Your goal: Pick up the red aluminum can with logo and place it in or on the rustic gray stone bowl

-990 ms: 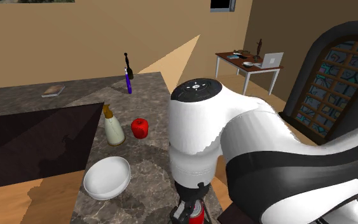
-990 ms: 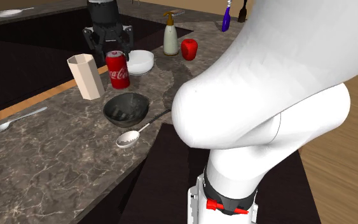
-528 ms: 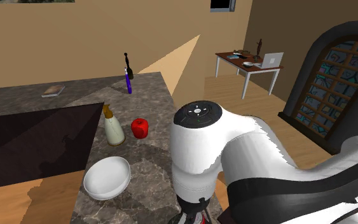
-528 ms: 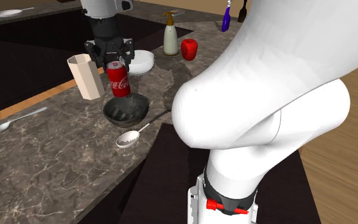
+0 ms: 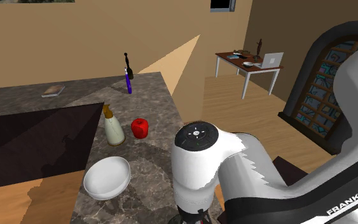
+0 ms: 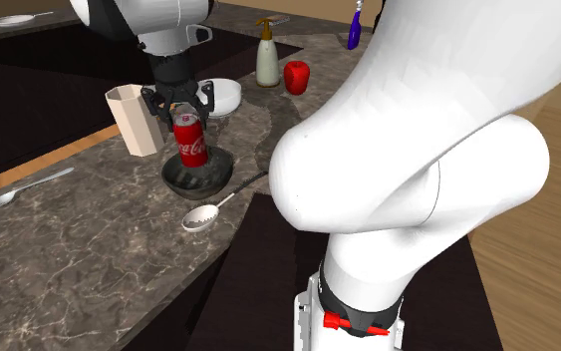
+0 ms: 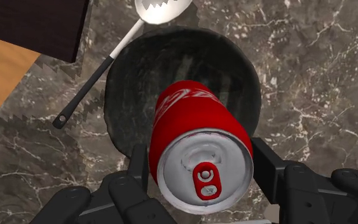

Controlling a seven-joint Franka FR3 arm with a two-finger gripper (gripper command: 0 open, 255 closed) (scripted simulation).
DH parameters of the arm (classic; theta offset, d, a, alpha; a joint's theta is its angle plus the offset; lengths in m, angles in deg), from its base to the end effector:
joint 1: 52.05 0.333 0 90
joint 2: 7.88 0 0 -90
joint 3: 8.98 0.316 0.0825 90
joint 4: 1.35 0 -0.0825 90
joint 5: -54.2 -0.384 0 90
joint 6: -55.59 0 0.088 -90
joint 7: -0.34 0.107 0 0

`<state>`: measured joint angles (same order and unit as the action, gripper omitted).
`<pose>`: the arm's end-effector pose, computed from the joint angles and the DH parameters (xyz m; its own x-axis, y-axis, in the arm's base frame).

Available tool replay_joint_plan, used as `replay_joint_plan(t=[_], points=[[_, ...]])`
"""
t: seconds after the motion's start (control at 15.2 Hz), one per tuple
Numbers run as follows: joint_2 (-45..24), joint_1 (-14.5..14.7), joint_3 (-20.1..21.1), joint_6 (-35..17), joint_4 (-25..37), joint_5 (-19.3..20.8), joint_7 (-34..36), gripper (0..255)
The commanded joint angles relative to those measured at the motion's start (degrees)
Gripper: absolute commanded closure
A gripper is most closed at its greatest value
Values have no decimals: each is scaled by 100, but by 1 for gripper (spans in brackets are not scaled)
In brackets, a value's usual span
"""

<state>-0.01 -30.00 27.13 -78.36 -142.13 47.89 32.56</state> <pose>0.2458 0.3961 0.3386 0.9319 0.3628 -0.0030 0.3628 -0.9319 0.0042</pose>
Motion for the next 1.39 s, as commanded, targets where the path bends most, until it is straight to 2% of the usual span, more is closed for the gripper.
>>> replay_joint_plan(t=[0.0, 0.2, 0.66, 0.73, 1.06, 1.32], points=[[-122, -16, 30, -167, -56, 81, 67, 255], [-288, -38, 59, -368, -116, 203, 159, 255], [-288, -37, 58, -368, -116, 203, 159, 255], [-287, -37, 58, -368, -117, 203, 159, 0], [-288, -37, 58, -368, -116, 203, 159, 0], [323, 29, -64, 454, 179, -187, -144, 0]])
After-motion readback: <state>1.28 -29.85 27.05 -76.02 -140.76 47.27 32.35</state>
